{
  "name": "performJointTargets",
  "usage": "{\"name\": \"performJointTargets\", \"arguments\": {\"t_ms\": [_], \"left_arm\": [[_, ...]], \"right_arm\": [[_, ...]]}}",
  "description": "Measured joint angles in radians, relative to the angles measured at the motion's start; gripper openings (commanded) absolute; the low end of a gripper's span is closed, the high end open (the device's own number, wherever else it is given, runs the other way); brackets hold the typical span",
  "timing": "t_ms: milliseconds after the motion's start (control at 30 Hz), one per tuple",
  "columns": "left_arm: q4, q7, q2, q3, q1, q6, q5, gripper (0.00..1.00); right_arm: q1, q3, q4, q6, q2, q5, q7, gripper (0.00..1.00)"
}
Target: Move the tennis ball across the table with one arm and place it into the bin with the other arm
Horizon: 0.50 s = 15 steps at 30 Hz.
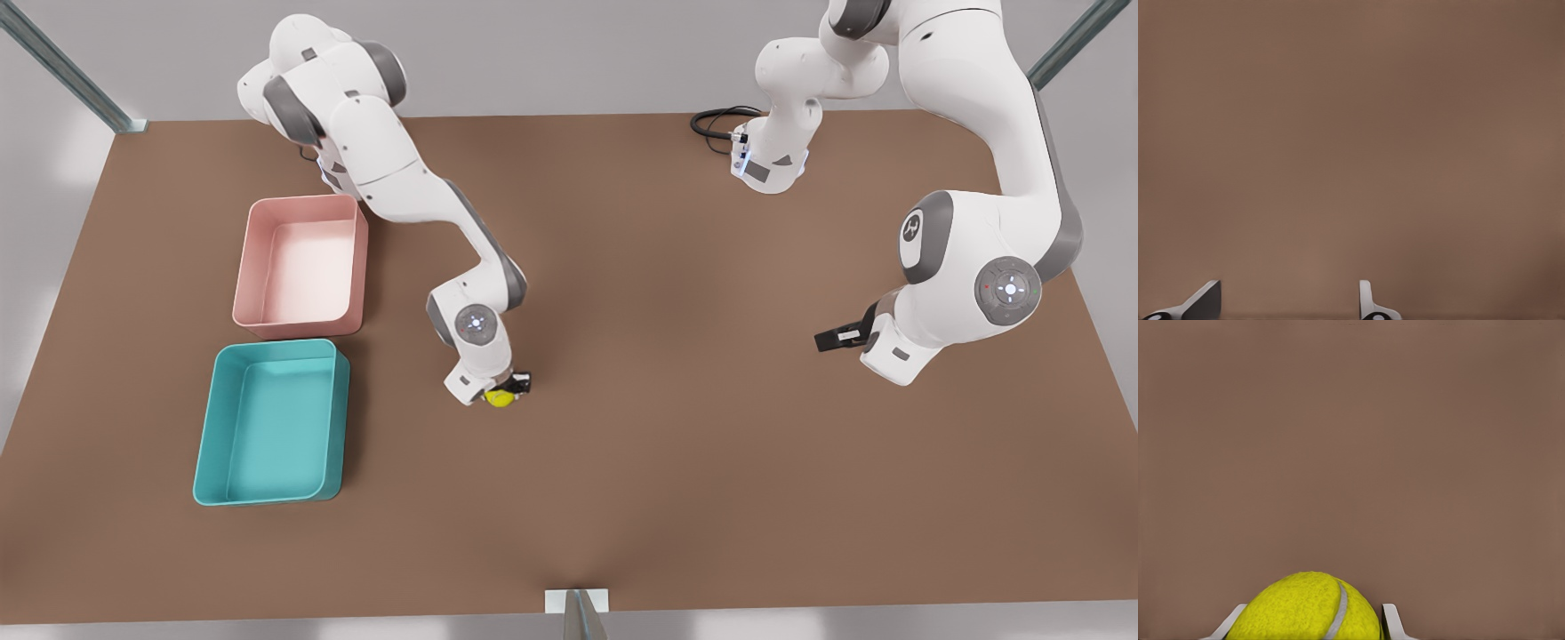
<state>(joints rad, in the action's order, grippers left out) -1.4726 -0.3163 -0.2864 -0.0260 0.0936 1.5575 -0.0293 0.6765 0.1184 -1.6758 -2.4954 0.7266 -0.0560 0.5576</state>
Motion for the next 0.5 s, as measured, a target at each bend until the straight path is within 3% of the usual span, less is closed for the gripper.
{"name": "performJointTargets", "arguments": {"t_ms": [500], "left_arm": [[0.001, -0.013, -0.002, 0.0, 0.0, 0.0, -0.002, 1.0]], "right_arm": [[-0.56, 0.001, -0.01, 0.317, -0.217, -0.013, -0.335, 0.74]]}}
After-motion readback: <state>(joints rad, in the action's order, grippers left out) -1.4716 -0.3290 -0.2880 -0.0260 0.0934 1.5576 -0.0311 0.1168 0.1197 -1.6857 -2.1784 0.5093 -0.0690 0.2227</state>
